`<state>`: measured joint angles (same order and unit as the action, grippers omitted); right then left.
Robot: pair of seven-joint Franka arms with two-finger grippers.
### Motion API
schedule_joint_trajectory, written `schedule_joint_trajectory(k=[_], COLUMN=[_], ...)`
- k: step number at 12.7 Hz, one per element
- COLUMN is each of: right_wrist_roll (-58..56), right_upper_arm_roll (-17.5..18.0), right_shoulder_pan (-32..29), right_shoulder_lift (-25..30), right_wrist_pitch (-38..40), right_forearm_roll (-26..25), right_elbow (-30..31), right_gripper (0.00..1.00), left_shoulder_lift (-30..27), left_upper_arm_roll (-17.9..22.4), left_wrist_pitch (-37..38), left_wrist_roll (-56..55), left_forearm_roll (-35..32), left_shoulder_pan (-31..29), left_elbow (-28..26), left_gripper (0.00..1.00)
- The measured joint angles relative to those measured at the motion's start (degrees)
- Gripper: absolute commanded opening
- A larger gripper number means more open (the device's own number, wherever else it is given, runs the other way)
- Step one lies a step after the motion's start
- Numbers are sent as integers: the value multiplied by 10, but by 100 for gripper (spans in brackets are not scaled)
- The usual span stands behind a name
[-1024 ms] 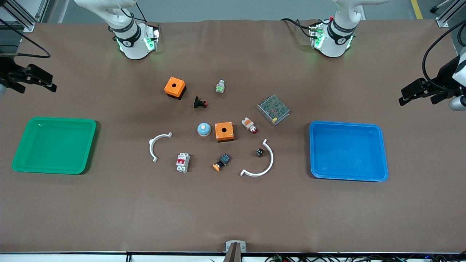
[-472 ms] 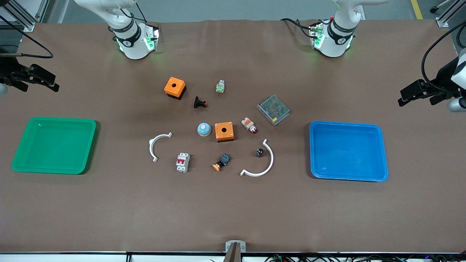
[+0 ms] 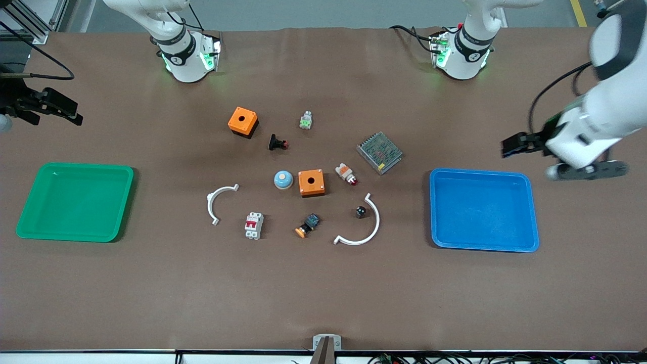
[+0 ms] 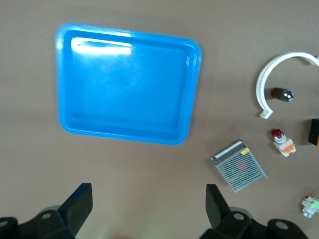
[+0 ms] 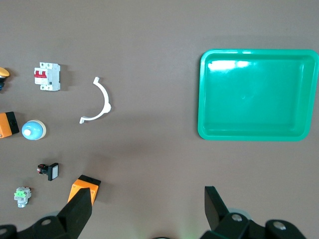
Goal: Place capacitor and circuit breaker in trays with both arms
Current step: 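Reach the right gripper toward the breaker while the left gripper reaches the capacitor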
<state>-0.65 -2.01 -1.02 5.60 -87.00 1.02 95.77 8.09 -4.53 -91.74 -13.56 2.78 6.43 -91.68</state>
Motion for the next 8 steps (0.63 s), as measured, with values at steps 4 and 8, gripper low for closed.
schedule_joint_trajectory(k=[4, 8], right_wrist_roll=[0, 6], right_upper_arm_roll=[0, 9], right_shoulder_pan=[-9, 4], right_shoulder_lift=[-32, -115], right_wrist_pitch=[-20, -74], right_forearm_roll=[0, 14], right_elbow=[0, 0], right_gripper=[100, 100], left_shoulder_lift=[85, 174], left_upper_arm_roll=[-10, -11], left_wrist_pitch=[-89, -193], left_wrist_roll=[-46, -151], left_forearm_roll=[43, 51], left_shoulder_pan=[64, 138], left_elbow=[0, 8], left_gripper=[100, 100])
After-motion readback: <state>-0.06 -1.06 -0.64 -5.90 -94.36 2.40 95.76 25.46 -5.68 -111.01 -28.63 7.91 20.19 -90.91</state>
